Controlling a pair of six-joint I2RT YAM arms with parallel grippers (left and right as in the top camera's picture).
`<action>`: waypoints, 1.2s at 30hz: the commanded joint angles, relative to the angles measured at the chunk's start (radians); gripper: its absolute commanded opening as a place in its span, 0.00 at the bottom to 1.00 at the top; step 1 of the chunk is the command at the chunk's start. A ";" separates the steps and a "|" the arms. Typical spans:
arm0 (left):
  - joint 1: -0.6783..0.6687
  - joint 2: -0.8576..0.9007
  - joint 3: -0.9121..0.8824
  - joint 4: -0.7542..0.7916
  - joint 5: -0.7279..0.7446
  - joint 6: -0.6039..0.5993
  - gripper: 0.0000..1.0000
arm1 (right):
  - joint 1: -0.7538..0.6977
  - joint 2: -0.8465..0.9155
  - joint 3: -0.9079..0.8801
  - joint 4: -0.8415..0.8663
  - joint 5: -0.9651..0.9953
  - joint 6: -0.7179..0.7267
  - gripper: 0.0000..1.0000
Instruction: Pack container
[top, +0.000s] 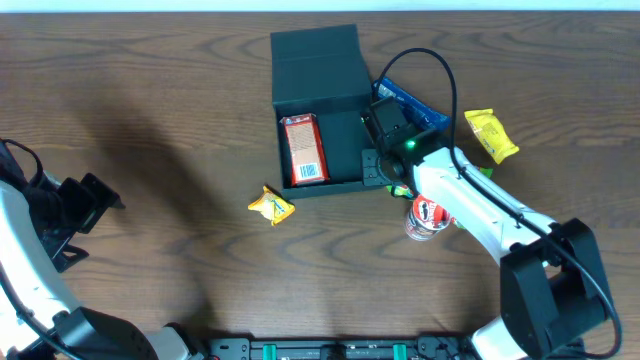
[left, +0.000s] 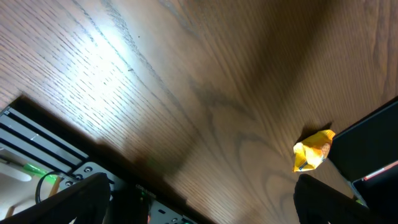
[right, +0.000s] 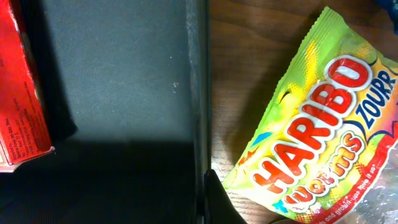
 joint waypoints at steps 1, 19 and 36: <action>0.004 -0.003 0.011 -0.003 -0.004 0.000 0.95 | -0.006 -0.026 0.008 0.015 0.019 0.020 0.02; 0.004 -0.003 0.011 -0.003 -0.004 0.000 0.95 | -0.006 -0.025 0.007 0.039 0.019 0.125 0.09; 0.004 -0.003 0.011 -0.003 -0.004 0.000 0.95 | 0.017 -0.410 0.011 -0.029 0.157 0.039 0.53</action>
